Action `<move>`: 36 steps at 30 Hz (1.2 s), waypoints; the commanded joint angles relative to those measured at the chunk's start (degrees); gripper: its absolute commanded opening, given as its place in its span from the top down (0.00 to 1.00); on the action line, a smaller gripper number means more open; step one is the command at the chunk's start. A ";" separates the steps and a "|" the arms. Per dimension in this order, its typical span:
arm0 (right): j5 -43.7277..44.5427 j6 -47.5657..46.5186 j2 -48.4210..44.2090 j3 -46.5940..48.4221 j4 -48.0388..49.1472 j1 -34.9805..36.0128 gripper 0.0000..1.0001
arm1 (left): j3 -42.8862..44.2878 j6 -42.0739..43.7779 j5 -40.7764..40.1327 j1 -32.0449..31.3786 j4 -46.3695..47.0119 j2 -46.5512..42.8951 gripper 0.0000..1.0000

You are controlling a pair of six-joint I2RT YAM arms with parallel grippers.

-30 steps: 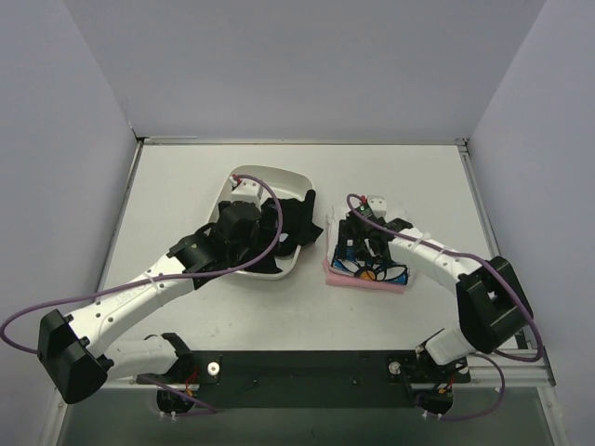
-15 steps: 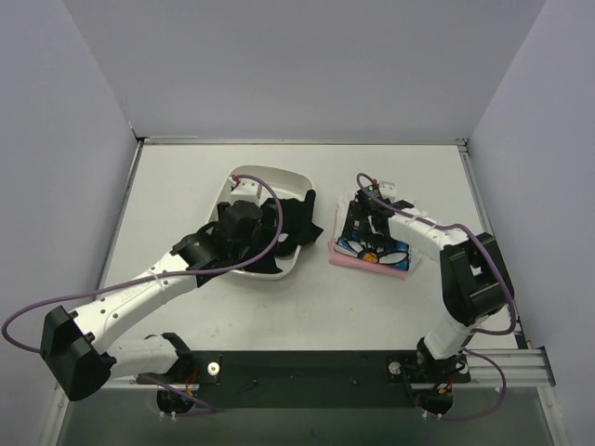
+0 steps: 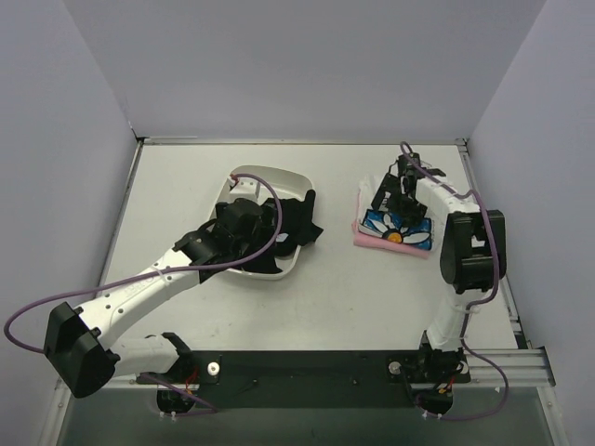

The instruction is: Fold and stack the t-shirts

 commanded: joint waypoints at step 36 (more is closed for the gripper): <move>2.80 -4.72 13.83 29.14 8.58 -15.32 0.00 | -3.57 -0.71 6.26 1.87 4.64 -4.45 0.11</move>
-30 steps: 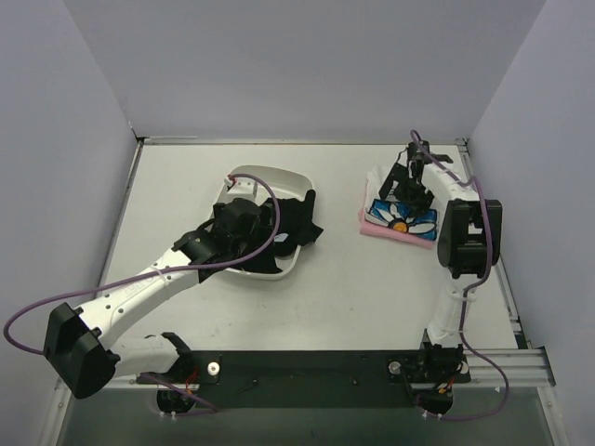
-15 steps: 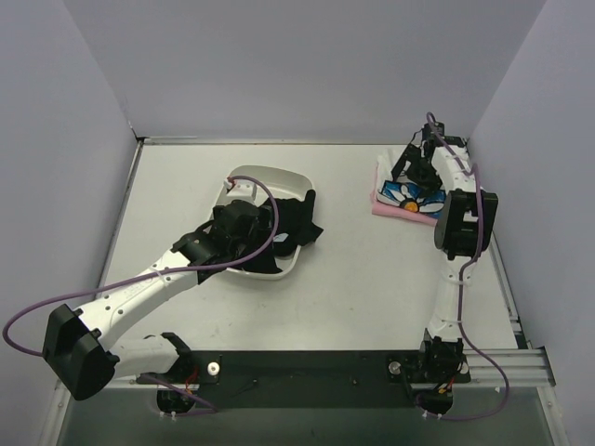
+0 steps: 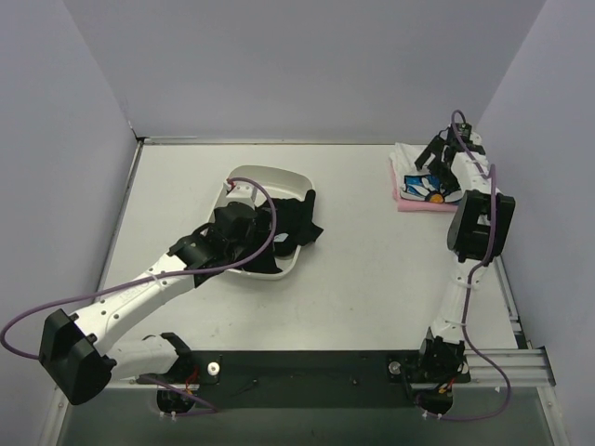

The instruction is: Fold and stack the t-shirts

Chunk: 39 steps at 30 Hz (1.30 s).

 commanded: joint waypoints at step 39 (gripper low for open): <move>5.40 2.81 -13.27 -24.94 -6.15 10.95 0.00 | 0.59 -1.84 -0.69 -0.06 1.33 0.02 0.11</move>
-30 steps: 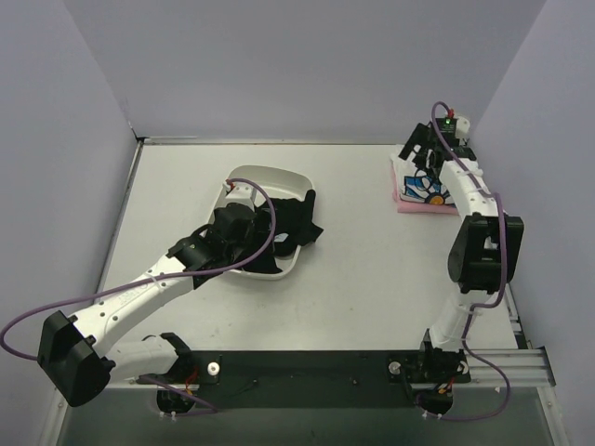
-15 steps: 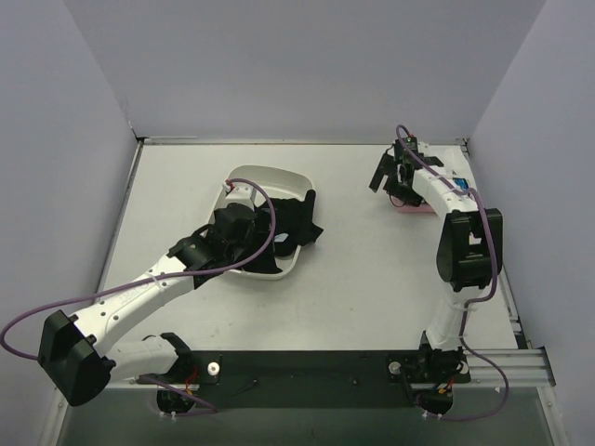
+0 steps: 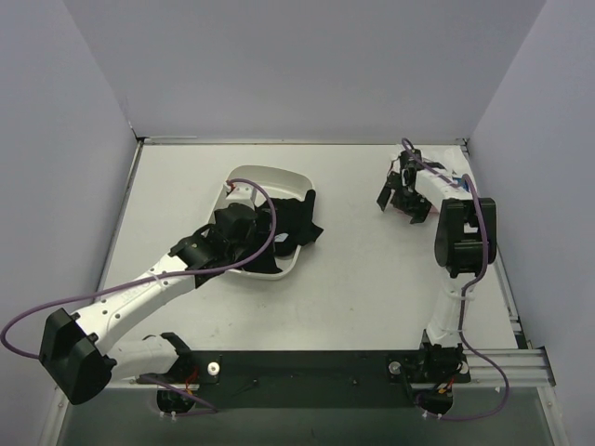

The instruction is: Fold and stack the t-shirts

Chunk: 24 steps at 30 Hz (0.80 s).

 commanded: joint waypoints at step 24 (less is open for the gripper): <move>-3.02 -1.53 28.73 49.46 -19.63 -9.85 0.00 | 2.38 0.13 -0.87 0.45 0.28 3.40 0.11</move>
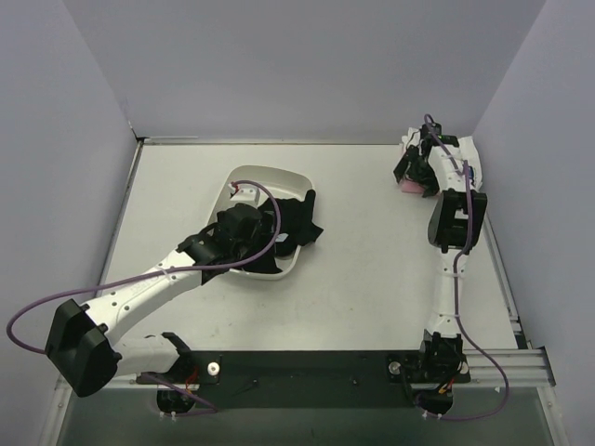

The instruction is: Fold and stack the t-shirts

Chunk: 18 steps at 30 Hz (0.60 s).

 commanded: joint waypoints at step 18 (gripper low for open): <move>-7.64 -1.31 -32.11 -31.02 23.84 8.12 0.00 | 12.56 3.54 1.50 0.36 -1.04 9.08 0.11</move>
